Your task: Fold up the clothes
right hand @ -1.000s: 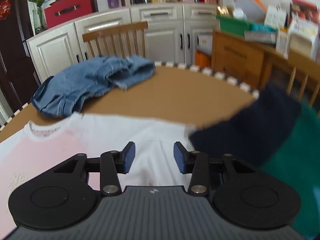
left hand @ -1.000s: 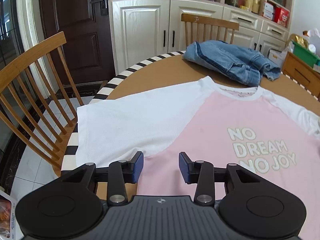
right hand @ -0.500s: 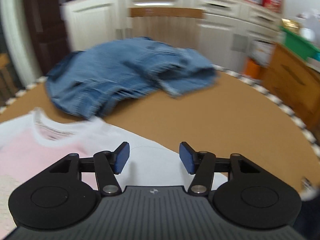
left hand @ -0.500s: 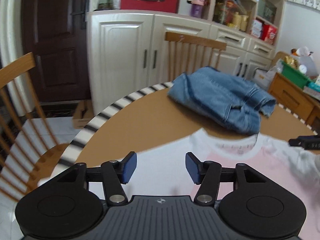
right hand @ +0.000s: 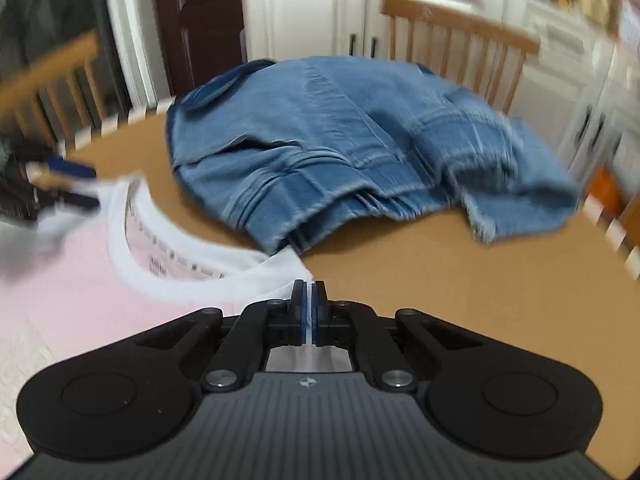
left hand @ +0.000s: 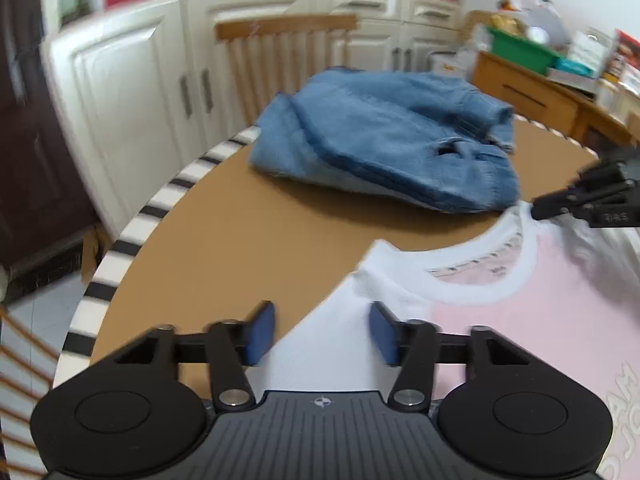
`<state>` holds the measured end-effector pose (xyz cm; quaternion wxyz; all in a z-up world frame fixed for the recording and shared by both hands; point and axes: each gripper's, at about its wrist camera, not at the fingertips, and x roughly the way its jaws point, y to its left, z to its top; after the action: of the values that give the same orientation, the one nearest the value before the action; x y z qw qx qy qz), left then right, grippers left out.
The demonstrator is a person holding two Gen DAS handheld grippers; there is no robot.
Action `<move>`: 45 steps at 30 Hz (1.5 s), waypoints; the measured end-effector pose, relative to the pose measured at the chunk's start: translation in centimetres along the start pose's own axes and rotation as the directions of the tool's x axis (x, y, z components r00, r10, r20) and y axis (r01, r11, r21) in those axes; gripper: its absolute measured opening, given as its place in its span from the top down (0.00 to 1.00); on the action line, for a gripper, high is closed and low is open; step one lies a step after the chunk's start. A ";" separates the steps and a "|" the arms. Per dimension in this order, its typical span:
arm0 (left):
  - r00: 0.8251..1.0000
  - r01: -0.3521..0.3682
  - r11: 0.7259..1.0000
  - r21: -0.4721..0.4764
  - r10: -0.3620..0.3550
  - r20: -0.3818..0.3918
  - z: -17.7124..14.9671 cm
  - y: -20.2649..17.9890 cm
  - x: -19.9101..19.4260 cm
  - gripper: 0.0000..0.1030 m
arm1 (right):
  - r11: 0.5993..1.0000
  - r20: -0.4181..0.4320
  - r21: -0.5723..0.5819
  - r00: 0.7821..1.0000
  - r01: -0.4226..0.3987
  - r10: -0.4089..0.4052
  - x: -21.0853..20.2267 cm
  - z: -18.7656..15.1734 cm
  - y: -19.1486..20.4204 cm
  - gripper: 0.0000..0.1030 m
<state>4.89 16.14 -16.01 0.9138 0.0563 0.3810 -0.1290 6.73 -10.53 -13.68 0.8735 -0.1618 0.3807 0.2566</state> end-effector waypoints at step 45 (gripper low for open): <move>0.949 -0.316 0.925 -0.213 0.307 -0.073 -4.3 8.3 -7.1 0.51 | 0.790 -0.187 0.517 0.945 0.328 -0.270 -7.3 -8.3 -13.7 0.64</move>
<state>-0.52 26.39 -13.89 0.9157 0.0162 0.3968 0.0622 5.51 -28.07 -12.44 0.8920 0.0202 0.4515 -0.0117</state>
